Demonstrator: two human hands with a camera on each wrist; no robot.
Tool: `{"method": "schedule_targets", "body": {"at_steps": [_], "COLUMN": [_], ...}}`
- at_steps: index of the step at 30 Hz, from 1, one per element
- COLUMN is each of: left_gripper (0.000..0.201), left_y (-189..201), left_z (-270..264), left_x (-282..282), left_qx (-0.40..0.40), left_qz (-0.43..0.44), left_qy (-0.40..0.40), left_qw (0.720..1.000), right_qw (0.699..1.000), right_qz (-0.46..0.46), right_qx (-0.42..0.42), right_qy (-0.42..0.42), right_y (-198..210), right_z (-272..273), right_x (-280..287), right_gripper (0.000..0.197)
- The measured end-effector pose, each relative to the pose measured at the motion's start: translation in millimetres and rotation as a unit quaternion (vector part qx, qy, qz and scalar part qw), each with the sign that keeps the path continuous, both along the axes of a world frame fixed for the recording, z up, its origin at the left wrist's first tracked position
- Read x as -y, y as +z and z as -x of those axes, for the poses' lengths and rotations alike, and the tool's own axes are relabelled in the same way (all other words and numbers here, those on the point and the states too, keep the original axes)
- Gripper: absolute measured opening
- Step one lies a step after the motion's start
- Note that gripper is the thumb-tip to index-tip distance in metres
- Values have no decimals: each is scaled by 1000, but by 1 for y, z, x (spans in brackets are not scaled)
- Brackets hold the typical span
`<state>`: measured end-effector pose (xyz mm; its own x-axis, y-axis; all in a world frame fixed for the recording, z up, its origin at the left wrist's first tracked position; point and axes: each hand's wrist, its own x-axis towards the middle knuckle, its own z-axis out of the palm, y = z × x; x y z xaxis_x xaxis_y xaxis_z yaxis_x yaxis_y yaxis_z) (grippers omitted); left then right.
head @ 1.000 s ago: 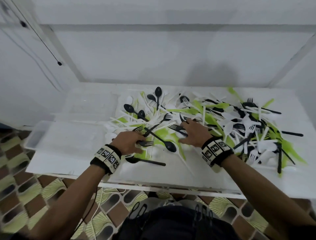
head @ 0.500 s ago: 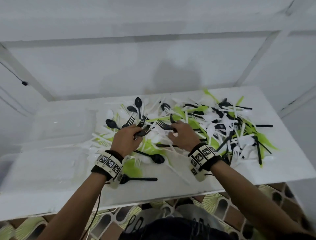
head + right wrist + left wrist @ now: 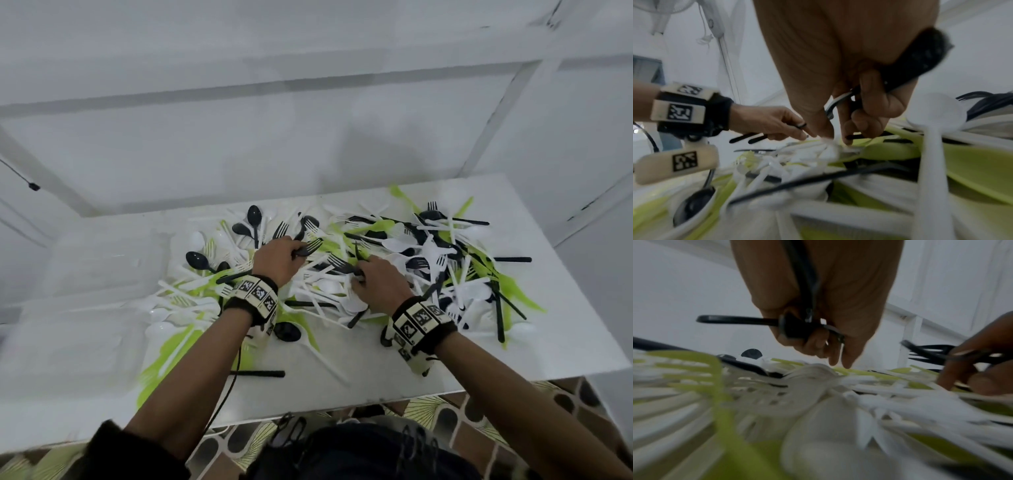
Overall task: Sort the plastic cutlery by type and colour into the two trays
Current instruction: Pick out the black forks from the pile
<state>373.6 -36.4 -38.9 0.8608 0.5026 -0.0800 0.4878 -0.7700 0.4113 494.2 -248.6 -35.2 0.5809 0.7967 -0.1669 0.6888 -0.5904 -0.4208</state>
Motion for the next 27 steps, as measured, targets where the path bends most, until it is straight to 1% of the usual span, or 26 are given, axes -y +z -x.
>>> {"method": "schedule_targets", "body": {"at_steps": [1, 4, 5, 8, 11, 13, 16, 19, 21, 24, 27], "left_gripper": [38, 41, 41, 34, 33, 36, 34, 29, 26, 25, 32], "left_y": [0, 2, 3, 5, 5, 6, 9, 12, 16, 19, 17], "left_z": [-7, -19, -21, -22, -14, -7, 2, 6, 2, -12, -26], "left_x": [-2, -5, -5, -3, -1, 1, 1, -6, -10, -11, -10], "left_qx": [-22, -80, -92, -108, -87, -81, -97, -52, -18, -27, -51], "left_qz": [-7, -39, -51, -69, -69, -63, -63, -46, -45, -94, -139], "left_qy": [-3, -31, -38, -42, -25, -12, -16, 15, 14, -51, -167], "left_qw": [1000, 996, 994, 991, 993, 995, 993, 997, 999, 994, 975], "right_qw": [1000, 1000, 1000, 999, 996, 995, 996, 996, 995, 994, 993], "right_qz": [-4, -16, -16, -31, -70, -86, -73, -72, -76, -82, -93], "right_qx": [-9, -25, -17, 4, 9, 9, 11, 9, 7, 1, -6], "right_qy": [-3, -7, -13, -41, -47, -48, -43, -54, -62, -69, -77], "right_y": [2, 9, 11, 20, 30, 35, 39, 34, 32, 29, 26], "right_z": [-3, -13, -17, -24, -29, -30, -30, -29, -27, -26, -29], "right_x": [2, 6, 6, 1, -15, -28, -44, -50, -50, -45, -34], "right_gripper": [20, 38, 40, 35, 24, 24, 26, 26, 26, 24, 21]}}
